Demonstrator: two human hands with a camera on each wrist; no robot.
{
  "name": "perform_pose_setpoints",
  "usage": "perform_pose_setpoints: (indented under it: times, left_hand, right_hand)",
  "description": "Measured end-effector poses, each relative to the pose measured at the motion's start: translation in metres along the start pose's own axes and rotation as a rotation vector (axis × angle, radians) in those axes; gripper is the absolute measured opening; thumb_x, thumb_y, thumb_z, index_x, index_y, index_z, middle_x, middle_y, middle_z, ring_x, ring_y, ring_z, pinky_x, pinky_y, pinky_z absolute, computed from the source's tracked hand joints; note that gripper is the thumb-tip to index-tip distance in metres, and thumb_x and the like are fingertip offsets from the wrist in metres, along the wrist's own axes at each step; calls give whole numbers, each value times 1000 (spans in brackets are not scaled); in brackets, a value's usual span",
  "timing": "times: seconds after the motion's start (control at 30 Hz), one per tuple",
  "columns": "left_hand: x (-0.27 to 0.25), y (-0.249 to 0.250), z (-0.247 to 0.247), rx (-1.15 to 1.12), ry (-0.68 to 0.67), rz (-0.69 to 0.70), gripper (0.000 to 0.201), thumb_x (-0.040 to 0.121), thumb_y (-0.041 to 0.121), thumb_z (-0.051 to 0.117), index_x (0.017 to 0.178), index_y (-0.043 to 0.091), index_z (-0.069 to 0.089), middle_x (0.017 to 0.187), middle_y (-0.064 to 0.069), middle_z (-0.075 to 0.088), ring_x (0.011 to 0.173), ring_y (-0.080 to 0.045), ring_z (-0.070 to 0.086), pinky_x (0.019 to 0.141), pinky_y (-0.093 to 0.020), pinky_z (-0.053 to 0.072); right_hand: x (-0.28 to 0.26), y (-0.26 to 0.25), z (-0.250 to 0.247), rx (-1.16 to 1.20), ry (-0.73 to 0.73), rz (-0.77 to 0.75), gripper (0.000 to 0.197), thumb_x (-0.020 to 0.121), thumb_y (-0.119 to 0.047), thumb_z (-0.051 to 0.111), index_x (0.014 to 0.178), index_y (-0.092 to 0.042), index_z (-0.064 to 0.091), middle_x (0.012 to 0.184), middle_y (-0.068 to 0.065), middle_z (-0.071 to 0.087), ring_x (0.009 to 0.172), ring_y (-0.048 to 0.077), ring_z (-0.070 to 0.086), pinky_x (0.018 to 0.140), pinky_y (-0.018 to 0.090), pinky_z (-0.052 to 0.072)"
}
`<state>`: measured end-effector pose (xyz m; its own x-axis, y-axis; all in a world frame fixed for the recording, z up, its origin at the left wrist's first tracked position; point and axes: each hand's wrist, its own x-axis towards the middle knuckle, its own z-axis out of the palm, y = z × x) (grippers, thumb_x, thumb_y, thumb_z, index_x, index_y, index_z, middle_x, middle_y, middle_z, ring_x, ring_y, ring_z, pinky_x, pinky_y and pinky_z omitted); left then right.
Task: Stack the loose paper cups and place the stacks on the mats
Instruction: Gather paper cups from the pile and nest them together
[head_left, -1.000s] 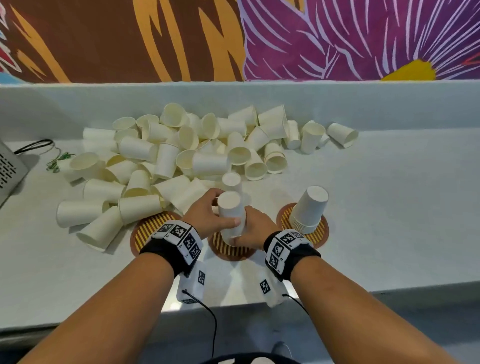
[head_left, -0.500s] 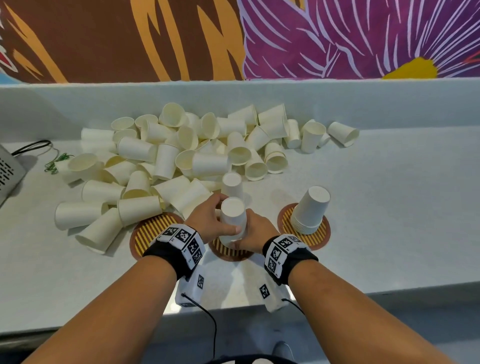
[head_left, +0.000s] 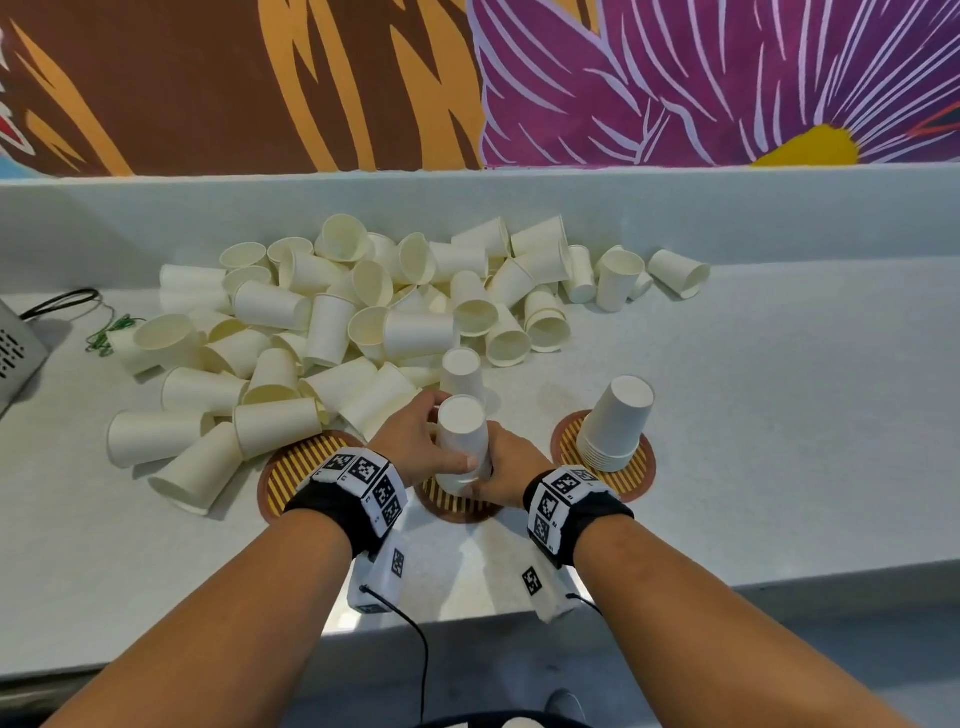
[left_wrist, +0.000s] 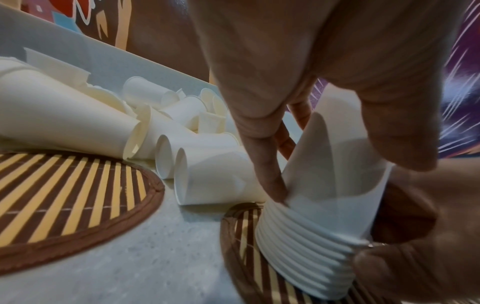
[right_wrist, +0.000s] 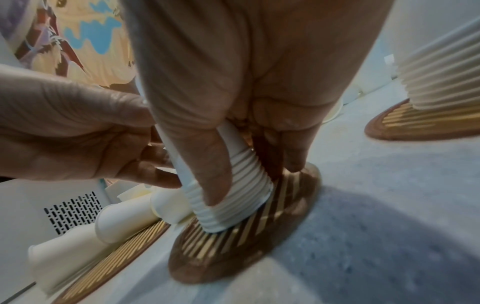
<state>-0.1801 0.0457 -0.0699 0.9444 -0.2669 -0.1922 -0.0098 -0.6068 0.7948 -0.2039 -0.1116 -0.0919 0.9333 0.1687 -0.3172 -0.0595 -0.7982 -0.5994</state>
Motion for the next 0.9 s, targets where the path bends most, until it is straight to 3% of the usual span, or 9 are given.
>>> perform_pose_setpoints:
  times: [0.1,0.23,0.4,0.63,0.83,0.9]
  left_hand:
    - [1,4,-3,-29,-14,-4,74,61,30,89,120,29,45,115,11,56,108,-15,56,90,-31,47]
    - [1,15,-10,-43,0,-5,75,65,47,83,127,26,47,119,9,56,111,-11,54,98,-34,46]
    - [3,34,-16,-60,44,-30,60,75,56,71,124,26,52,113,10,60,107,-11,57,89,-25,42]
    - [8,62,-22,-82,142,62,40,85,47,65,116,20,59,106,6,64,100,-10,58,81,-19,40]
    - [21,94,-16,-63,154,152,32,88,33,66,115,17,62,101,4,65,90,-8,58,71,-11,41]
    - [27,106,-10,-98,144,165,30,88,29,66,114,15,62,101,1,65,91,-13,60,74,-16,48]
  right_hand:
    - [1,-2,-6,-29,-16,21,75,80,-12,69,143,-16,30,136,9,51,125,29,49,102,36,40]
    - [0,-4,-21,-82,36,55,68,87,-16,61,147,-15,28,144,11,44,133,28,42,109,37,35]
    - [0,-5,-49,-75,186,65,50,92,-11,52,140,-19,43,140,7,47,130,23,43,109,34,34]
    - [-10,-8,-90,-52,382,33,35,91,-13,50,124,-16,60,123,6,62,115,23,56,101,31,43]
    - [-21,4,-131,-70,516,31,32,92,-15,49,120,-17,64,123,6,64,114,24,57,100,31,43]
    - [-24,12,-147,-75,538,48,31,93,-16,49,120,-18,64,123,5,64,114,23,57,100,29,42]
